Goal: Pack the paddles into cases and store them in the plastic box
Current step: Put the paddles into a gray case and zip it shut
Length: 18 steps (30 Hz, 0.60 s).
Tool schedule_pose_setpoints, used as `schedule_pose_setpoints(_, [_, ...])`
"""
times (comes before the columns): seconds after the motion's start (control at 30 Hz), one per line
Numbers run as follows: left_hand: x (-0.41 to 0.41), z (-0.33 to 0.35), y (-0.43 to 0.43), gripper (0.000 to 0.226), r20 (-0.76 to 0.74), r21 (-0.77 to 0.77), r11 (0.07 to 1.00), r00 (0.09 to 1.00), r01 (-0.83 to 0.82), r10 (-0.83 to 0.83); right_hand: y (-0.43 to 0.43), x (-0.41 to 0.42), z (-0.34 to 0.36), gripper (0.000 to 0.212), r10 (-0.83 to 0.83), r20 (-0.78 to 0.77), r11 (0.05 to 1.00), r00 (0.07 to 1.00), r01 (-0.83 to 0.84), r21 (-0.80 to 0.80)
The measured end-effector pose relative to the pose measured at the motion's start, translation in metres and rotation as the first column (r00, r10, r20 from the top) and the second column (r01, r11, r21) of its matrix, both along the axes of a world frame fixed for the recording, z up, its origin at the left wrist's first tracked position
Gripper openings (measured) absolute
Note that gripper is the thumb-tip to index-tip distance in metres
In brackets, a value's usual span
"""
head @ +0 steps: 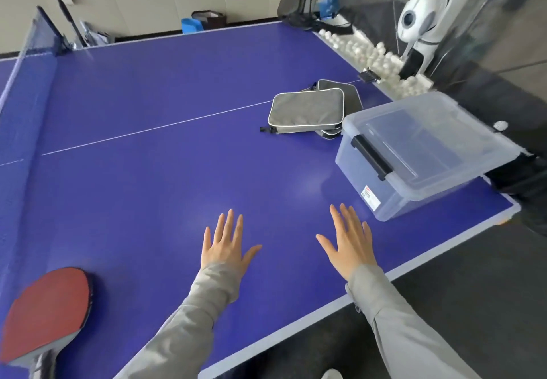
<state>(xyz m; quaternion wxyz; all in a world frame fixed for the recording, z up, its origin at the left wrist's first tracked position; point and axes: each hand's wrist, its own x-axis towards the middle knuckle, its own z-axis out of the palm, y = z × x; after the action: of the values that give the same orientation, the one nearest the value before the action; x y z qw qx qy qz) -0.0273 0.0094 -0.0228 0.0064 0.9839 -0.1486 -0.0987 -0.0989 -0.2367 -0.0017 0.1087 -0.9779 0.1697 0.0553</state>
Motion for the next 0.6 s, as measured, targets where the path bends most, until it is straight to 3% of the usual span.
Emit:
schedule_pose_setpoints(0.33, [-0.042,0.026,-0.173,0.079,0.059,-0.098,0.995,0.998,-0.014,0.020,-0.163,-0.038,0.043,0.069,0.046,0.053,0.991,0.998,-0.039,-0.131])
schedule_pose_setpoints(0.6, [0.018,0.062,-0.249,0.077,0.143,-0.157,0.987,0.987,-0.043,0.066,-0.231,0.032,0.065,0.066,0.140,0.072,0.968,0.987,-0.121,-0.221])
